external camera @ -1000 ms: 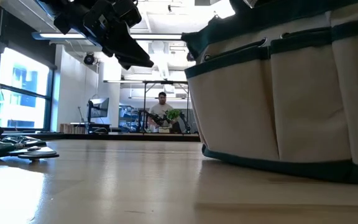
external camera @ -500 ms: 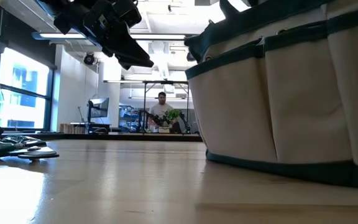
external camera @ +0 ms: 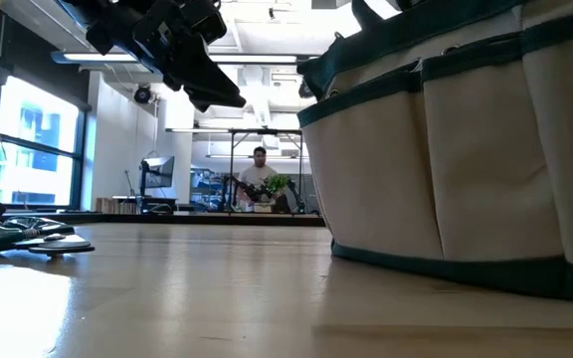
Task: Pick & Place Garden tools in Gardening bag
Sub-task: Put the top brown trowel into the green gardening bag
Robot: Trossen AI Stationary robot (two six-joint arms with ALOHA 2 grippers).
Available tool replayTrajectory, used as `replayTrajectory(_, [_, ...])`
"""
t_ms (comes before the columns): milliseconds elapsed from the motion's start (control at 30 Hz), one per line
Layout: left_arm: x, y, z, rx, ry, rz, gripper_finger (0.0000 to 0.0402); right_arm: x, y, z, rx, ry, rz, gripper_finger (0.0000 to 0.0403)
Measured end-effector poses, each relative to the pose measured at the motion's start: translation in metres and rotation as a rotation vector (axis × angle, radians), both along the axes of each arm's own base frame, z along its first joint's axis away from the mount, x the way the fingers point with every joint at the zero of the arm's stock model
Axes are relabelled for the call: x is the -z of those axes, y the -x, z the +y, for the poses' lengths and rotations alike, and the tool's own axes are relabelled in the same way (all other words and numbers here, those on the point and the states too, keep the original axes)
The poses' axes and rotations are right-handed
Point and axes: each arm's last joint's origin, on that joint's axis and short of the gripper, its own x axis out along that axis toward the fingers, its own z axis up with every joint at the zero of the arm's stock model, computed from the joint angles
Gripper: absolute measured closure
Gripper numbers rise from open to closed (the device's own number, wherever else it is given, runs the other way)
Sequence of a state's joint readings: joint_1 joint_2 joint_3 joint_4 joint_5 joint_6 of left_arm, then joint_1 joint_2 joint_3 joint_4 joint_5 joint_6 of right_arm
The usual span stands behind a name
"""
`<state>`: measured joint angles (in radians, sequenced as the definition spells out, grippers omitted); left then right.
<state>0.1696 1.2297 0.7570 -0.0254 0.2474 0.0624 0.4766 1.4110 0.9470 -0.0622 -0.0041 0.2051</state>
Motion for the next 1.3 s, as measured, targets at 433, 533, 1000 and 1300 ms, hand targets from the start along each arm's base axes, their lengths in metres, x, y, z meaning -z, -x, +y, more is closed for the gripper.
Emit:
replayTrajectory(433, [0.0, 0.0, -0.001, 0.023, 0.029, -0.001, 0.0273, 0.03, -0.027, -0.005, -0.066, -0.062, 0.073, 0.0343])
replayTrajectory(533, [0.0, 0.0, -0.001, 0.023, 0.029, 0.001, 0.0273, 0.03, -0.028, -0.007, -0.065, -0.067, 0.073, 0.0343])
replayTrajectory(1000, [0.001, 0.0, -0.001, 0.022, 0.03, 0.007, 0.0273, 0.042, -0.025, -0.014, -0.053, -0.124, 0.135, 0.0343])
replayTrajectory(1300, [0.001, 0.0, -0.001, 0.022, 0.031, 0.007, 0.0273, 0.046, -0.025, -0.018, -0.067, -0.157, 0.143, 0.0327])
